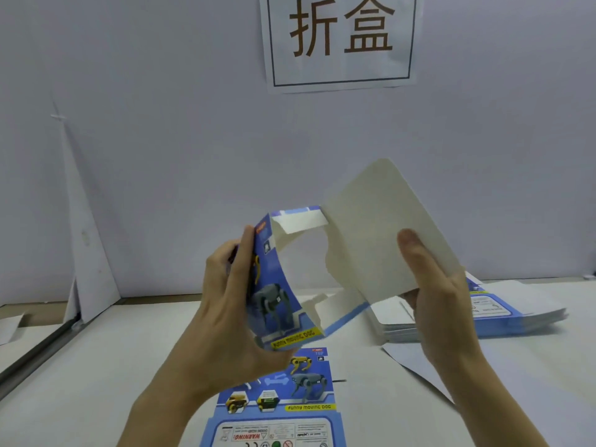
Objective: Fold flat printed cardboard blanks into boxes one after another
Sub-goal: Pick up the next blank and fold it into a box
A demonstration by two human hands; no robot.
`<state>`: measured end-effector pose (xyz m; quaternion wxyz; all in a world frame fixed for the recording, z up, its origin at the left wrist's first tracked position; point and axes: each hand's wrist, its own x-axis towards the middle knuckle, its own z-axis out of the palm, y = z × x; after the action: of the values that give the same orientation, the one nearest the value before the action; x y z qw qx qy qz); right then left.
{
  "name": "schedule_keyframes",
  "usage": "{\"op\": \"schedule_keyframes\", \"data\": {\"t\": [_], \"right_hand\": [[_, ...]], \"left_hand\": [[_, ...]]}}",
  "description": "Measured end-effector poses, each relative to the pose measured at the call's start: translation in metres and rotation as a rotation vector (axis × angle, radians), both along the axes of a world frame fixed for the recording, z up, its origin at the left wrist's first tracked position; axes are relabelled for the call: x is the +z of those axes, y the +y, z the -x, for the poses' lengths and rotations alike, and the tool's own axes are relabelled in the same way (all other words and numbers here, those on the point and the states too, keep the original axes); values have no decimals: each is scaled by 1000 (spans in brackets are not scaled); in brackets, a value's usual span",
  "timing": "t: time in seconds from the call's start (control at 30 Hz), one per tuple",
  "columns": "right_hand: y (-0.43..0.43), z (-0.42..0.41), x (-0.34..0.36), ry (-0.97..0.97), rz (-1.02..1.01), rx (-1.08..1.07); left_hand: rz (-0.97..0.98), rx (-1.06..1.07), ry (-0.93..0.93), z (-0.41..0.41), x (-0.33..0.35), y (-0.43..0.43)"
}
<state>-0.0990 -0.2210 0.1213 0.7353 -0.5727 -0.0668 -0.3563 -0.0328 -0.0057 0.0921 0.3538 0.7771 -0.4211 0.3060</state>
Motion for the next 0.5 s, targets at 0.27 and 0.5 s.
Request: {"op": "schedule_keyframes", "data": {"t": [0.27, 0.5], "right_hand": [[-5, -22, -21, 557, -554, 634], [-25, -20, -16, 505, -533, 775]], "left_hand": [[-81, -95, 107, 10, -10, -19], [232, 9, 174, -1, 13, -18]]}}
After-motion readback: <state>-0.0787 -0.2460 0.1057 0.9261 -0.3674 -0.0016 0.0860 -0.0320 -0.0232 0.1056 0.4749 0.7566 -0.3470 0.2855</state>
